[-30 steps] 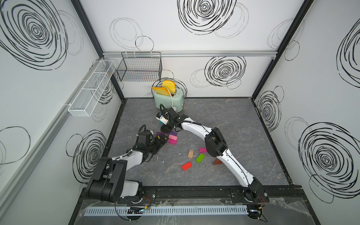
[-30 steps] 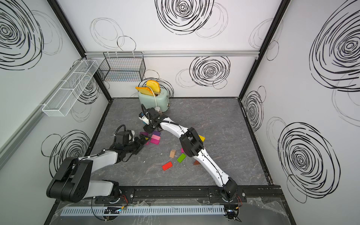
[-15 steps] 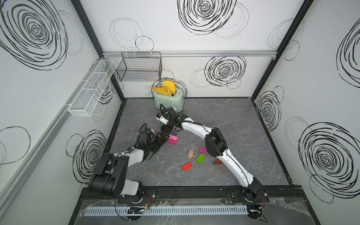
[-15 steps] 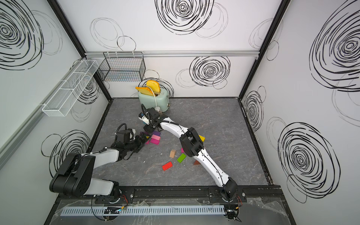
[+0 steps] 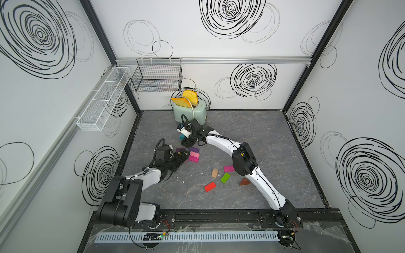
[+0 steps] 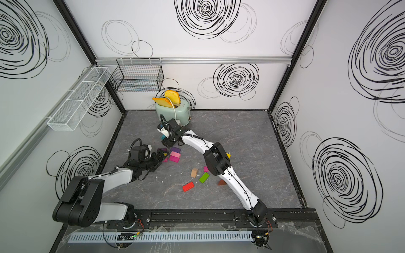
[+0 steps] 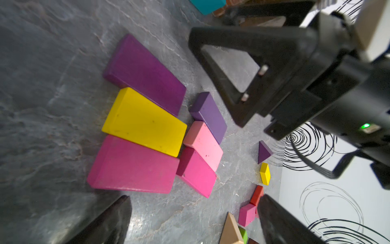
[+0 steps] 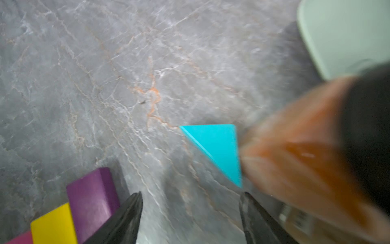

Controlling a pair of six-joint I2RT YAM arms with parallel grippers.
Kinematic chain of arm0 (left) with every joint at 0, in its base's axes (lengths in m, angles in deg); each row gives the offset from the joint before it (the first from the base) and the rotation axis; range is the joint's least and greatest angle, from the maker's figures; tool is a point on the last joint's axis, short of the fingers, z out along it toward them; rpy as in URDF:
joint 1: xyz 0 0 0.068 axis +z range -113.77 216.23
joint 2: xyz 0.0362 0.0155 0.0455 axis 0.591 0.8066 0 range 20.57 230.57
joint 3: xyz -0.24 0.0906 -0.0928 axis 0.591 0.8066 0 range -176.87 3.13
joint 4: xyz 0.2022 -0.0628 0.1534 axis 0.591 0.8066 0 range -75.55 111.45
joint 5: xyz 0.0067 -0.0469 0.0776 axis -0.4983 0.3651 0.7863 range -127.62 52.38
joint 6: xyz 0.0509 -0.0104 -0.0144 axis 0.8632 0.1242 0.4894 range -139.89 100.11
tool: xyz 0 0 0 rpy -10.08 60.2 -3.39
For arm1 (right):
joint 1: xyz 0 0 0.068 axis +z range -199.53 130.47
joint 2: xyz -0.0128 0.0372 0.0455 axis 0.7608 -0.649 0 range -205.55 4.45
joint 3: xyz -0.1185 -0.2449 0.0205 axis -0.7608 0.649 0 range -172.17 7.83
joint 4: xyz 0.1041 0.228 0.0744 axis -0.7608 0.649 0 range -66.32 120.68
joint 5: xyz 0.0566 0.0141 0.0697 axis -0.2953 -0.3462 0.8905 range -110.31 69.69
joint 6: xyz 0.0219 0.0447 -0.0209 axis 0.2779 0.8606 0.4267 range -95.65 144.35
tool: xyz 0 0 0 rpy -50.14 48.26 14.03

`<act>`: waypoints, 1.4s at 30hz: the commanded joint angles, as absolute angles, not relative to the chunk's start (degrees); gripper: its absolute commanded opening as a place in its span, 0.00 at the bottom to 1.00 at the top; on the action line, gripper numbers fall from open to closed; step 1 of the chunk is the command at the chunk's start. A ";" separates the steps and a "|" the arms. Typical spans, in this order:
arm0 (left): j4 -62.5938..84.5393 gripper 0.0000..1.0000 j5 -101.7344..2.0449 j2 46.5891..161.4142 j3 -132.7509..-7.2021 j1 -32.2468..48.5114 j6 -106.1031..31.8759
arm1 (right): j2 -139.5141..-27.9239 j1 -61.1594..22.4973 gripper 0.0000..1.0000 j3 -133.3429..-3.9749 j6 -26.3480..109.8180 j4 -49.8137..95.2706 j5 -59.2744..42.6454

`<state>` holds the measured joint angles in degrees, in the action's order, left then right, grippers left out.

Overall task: Assemble a piece of candy with building blocks
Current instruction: Assemble the building block at the center of the board, then adjust the building block at the center of the board.

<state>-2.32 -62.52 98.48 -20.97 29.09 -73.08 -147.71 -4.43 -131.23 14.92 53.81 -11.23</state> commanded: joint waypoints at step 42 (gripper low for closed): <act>4.40 0.98 -68.11 92.31 -22.70 43.78 -66.48 | -140.83 -3.70 0.69 -115.46 9.72 55.94 -21.16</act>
